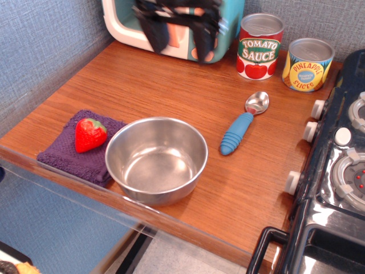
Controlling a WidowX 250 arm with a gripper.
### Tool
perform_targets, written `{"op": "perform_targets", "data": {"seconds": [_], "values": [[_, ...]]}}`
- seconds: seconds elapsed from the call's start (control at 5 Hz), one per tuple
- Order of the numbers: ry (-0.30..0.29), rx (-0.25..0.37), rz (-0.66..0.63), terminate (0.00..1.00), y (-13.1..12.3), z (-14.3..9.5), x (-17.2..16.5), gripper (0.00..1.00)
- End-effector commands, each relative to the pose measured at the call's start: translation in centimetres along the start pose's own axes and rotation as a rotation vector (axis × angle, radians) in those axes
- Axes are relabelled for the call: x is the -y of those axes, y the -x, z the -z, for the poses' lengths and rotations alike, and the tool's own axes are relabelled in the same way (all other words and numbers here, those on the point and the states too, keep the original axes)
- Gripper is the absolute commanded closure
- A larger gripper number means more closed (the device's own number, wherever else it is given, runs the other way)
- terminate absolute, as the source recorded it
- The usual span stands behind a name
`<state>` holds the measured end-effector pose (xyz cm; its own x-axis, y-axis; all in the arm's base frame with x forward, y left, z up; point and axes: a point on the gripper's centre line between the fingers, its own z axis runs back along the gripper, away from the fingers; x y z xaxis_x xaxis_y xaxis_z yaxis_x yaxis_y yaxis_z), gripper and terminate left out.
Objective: Place the pot to the right of purple towel
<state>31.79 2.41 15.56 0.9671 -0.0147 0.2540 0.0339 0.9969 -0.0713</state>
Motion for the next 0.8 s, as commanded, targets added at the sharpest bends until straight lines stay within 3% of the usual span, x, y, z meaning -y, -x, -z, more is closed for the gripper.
{"op": "perform_targets", "data": {"seconds": [0.0,0.6], "values": [[-0.106,-0.025,-0.007,0.0,-2.4,1.4,-3.7,0.0],[-0.075,-0.121,0.027,0.0,-2.0,3.5,-4.2,0.0]]}}
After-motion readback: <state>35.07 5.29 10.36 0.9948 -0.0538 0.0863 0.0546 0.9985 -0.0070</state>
